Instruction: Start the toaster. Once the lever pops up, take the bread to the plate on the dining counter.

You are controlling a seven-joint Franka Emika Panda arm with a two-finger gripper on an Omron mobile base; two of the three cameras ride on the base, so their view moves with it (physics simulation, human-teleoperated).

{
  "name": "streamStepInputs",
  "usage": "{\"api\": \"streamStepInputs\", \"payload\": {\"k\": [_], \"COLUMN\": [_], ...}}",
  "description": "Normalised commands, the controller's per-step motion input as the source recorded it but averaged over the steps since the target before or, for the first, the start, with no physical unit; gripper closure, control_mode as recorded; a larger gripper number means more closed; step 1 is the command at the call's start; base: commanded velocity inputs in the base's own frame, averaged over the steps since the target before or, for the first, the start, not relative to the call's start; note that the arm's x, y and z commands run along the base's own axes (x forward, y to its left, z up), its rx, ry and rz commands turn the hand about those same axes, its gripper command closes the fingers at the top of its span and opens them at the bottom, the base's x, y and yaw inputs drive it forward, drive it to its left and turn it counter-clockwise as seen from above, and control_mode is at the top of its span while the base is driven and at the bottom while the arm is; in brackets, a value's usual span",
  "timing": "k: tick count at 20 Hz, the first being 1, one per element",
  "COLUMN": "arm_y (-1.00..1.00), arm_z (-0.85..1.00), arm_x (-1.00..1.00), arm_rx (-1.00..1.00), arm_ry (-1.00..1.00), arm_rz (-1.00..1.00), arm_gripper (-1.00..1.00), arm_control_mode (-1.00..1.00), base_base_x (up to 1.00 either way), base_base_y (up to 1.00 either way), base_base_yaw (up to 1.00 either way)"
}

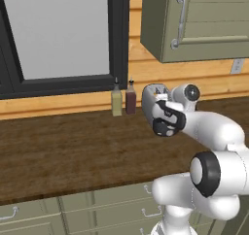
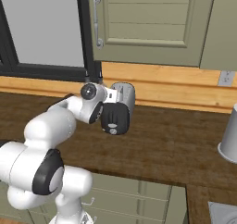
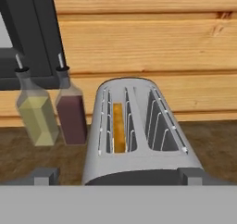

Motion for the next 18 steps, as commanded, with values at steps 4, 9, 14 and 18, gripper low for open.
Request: {"api": "streamStepInputs", "payload": {"k": [4,9,14,18], "arm_y": [0.00,0.00,0.00,-0.01], "arm_z": [-0.01,-0.12,-0.14,-0.02], "arm_x": [0.23,0.09,0.07,0.10], "arm_rx": [0.00,0.00,0.00,0.00], "arm_ry": [0.00,0.00,0.00,0.00], "arm_rz": [0.00,0.00,0.03,0.03], "arm_gripper": [-1.00,-1.00,-1.00,-1.00], "arm_control_mode": [-1.00,-1.00,-1.00,-1.00], "base_base_x": [0.00,0.00,0.00,0.00], "base_base_y": [0.00,0.00,0.00,0.00], "base_base_yaw": [0.00,0.00,0.00,0.00]}}
